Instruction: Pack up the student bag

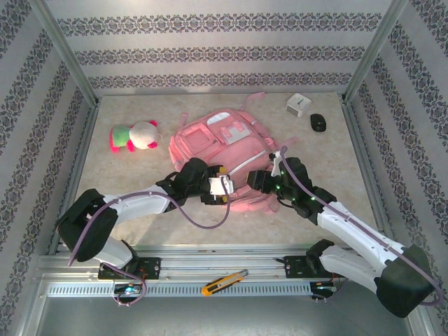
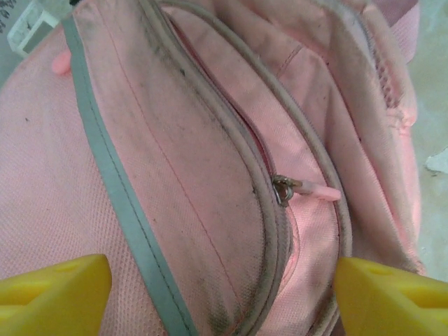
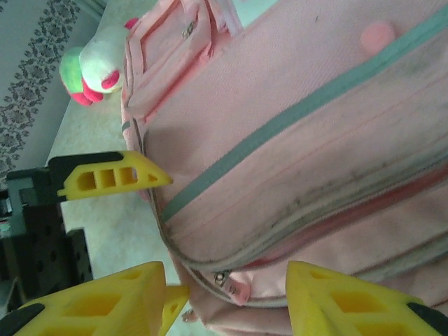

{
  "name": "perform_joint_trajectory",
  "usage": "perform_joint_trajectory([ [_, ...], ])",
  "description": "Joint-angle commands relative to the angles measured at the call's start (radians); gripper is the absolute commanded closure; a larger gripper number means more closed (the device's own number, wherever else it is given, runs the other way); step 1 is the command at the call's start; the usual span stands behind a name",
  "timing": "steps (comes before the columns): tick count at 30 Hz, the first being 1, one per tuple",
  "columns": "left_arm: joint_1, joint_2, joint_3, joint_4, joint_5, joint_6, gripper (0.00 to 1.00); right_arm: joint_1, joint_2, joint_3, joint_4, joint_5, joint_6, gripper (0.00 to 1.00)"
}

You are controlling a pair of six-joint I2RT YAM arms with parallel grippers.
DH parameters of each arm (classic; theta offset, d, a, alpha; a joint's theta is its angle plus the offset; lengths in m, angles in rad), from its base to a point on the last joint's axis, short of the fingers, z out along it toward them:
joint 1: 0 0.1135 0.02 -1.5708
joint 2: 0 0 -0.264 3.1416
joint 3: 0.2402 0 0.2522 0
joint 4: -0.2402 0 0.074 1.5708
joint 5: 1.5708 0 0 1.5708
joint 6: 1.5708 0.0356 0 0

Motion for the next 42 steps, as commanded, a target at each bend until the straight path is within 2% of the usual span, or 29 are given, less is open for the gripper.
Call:
perform_joint_trajectory([
  [1,-0.002,0.038,0.015,0.069,-0.016,0.072,0.23,-0.002,-0.037,-0.043,-0.019,-0.026,0.042,0.52],
  [3,-0.002,0.067,0.026,0.067,-0.012,0.109,0.27,-0.002,-0.054,-0.057,-0.016,-0.025,0.047,0.52],
  [4,-0.002,0.084,0.033,0.071,-0.021,0.123,0.32,-0.003,-0.062,-0.06,-0.018,-0.026,0.044,0.52],
  [7,0.001,0.105,0.048,0.07,-0.02,0.126,0.55,-0.002,-0.074,-0.063,-0.029,-0.035,0.01,0.52],
  [11,0.007,0.078,0.061,0.038,0.051,0.031,0.83,0.006,-0.097,-0.074,-0.056,-0.025,-0.066,0.52],
  [15,0.012,0.048,0.063,0.009,0.136,-0.045,0.99,0.017,-0.172,-0.103,-0.085,0.023,-0.102,0.52],
  [20,0.022,0.017,0.081,-0.04,0.22,-0.148,1.0,0.025,-0.287,-0.129,-0.119,0.04,-0.119,0.52],
  [24,0.035,-0.015,0.084,-0.041,0.257,-0.227,1.0,0.086,-0.31,-0.136,-0.12,0.061,-0.161,0.53],
  [31,0.049,-0.051,0.097,-0.032,0.305,-0.334,1.0,0.194,-0.135,-0.044,-0.106,0.099,-0.231,0.53],
  [42,0.053,-0.034,0.107,-0.02,0.341,-0.362,1.0,0.203,0.037,0.057,-0.041,0.116,-0.291,0.53],
])
